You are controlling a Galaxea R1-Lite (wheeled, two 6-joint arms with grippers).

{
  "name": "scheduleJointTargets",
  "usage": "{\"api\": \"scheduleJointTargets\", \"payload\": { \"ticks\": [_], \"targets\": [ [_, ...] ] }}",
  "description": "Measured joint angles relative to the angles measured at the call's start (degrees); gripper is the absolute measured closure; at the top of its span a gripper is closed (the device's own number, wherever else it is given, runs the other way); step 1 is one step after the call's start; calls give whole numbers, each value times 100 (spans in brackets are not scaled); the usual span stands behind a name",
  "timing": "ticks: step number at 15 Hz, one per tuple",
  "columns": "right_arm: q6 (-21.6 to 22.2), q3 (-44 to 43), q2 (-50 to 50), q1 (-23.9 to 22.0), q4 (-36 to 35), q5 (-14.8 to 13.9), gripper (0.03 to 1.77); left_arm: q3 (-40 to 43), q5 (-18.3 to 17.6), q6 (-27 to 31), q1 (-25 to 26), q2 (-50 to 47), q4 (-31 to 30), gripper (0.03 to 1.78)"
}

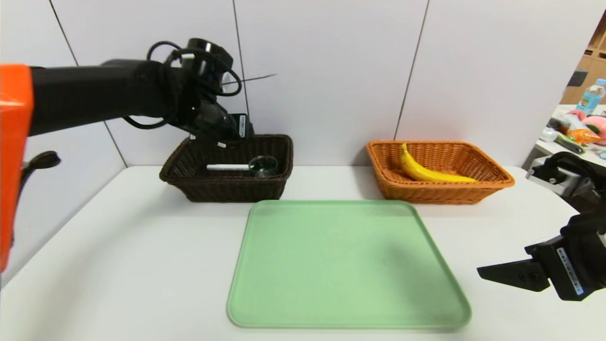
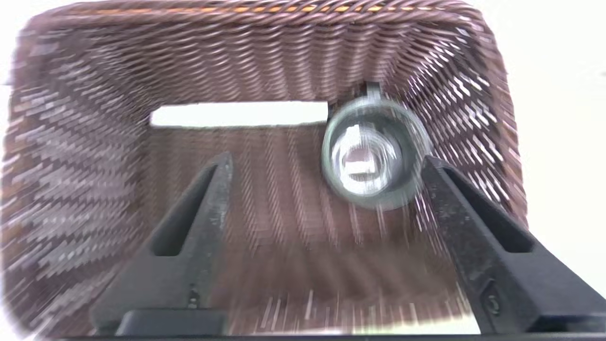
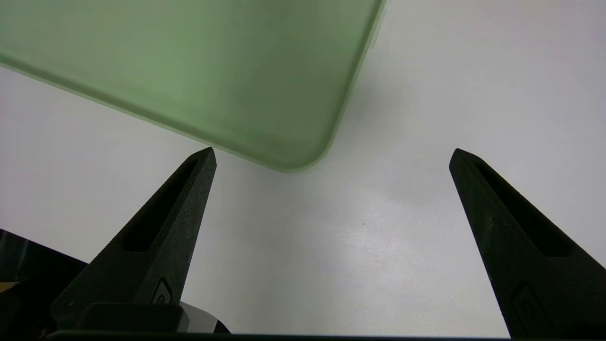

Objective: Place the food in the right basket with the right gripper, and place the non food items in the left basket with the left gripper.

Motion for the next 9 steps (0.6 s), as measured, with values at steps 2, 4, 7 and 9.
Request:
{"api": "scheduleJointTargets", "payload": {
  "ticks": [2,4,7,9],
  "targets": [
    [-16,-124,-169,0,29,-26,10,122,2,-55,-82,-545,634,31],
    [-29,-183,-414,0,107,-46,10,513,17,-91,-200,-1165,1126,27],
    [-62,-141,-916,-5,317,-68,10,1755,26,-206,-368,-2238,1349,22],
    [-84,30,-1335,-13,363,-162,10,2679,28,-250,-421,-2979,1358,19]
  ]
}}
